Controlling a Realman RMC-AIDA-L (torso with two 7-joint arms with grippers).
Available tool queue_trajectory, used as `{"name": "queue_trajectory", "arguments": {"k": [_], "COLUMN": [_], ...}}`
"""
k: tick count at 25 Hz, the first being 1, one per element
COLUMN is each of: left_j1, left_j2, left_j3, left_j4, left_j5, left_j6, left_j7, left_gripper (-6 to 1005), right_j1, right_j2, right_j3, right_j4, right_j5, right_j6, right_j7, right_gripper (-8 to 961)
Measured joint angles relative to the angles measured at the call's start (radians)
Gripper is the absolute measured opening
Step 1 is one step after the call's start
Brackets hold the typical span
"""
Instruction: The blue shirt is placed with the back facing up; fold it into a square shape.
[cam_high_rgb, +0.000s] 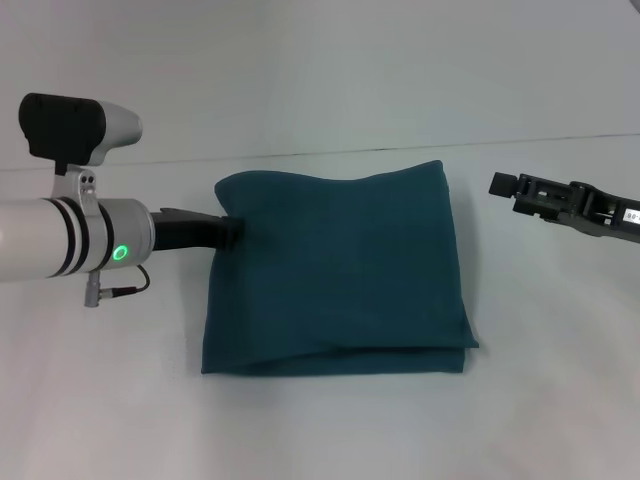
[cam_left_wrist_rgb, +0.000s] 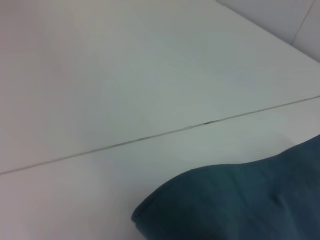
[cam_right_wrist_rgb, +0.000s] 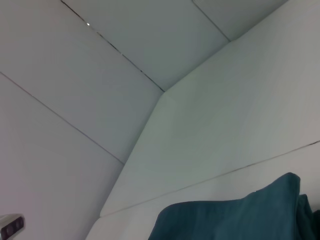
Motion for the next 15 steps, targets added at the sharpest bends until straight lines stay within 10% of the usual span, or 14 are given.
{"name": "queue_trajectory", "arguments": {"k": [8,15], "left_j1": [0.035,0.155], "left_j2": [-0.009,-0.032], "left_j3": [-0.001,-0.081], "left_j4": [0.064,0.240], "left_j5": [0.016,-0.001], "left_j6": [0.027,0.167], "left_j7": [-0.002,-0.003], "left_gripper": [33,247], "right_j1": [0.000,-0.014], "right_j2": [0.003,0.001], "right_j3": [0.000,0.010], "right_j4": [0.000,0.000], "right_j5": [0.000,0.003], "right_j6": [0.001,0.001], "right_j7": [-0.010,-0.055], "right_gripper": [930,930]}}
